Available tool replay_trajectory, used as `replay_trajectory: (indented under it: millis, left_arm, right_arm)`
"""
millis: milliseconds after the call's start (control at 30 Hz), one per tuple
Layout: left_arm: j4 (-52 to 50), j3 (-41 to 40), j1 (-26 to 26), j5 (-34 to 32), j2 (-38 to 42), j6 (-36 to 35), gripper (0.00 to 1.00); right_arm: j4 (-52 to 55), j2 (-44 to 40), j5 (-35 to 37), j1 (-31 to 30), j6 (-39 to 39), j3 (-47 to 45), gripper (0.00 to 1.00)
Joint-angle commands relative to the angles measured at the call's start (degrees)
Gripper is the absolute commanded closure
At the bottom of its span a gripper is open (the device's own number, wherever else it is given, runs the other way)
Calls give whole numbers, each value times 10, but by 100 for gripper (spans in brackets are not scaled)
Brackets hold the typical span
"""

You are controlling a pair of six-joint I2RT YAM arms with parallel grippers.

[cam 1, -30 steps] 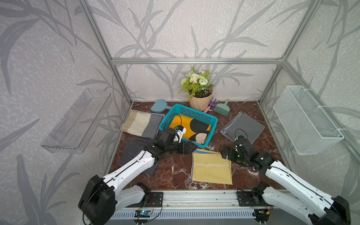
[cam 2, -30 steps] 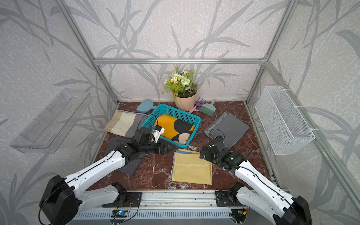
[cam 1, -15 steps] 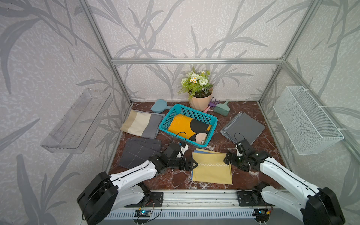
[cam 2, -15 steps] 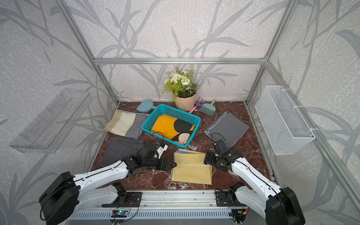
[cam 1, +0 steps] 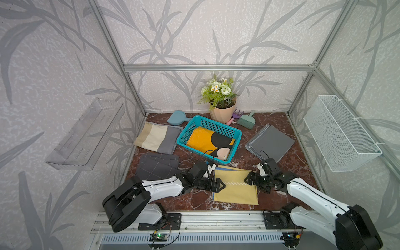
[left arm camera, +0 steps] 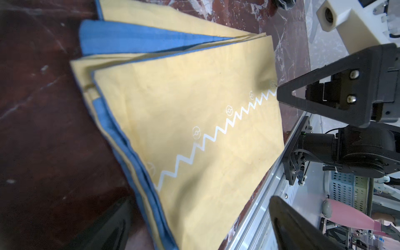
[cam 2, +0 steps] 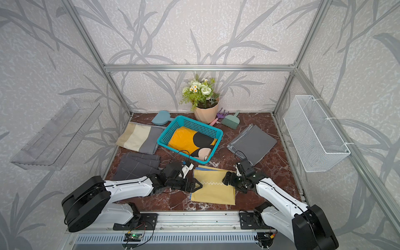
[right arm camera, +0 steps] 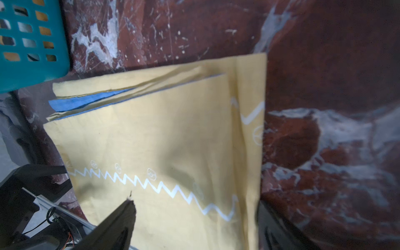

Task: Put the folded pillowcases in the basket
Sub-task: Pick up the pillowcase at the center of the board.

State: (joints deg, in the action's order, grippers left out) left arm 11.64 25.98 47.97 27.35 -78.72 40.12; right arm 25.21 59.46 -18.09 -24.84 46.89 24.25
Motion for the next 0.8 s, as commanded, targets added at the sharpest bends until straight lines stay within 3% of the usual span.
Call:
replay_trajectory:
  millis: [0, 67, 267, 367, 533, 667, 767]
  left_arm:
    - [-12, 4, 5, -10, -27, -4, 0]
    - [-14, 8, 5, -13, -34, -7, 3]
    - [-15, 12, 6, -15, -49, -11, 26]
    - [-19, 14, 7, -16, -54, -13, 53]
    - [-32, 21, 9, -20, -56, -20, 97]
    - [-45, 25, 13, -24, -48, -23, 100]
    - [-65, 34, 20, -28, -33, -28, 100]
  right_arm:
    - [-20, 15, -21, -4, 8, -8, 10]
    - [-26, 22, -22, -12, 11, -9, 11]
    - [-34, 39, -15, -38, 23, -14, 22]
    - [-29, 46, -4, -48, 28, -15, 33]
    - [-19, 54, 8, -60, 31, -10, 72]
    - [-12, 56, 14, -75, 34, 2, 97]
    - [8, 53, 24, -98, 35, 22, 100]
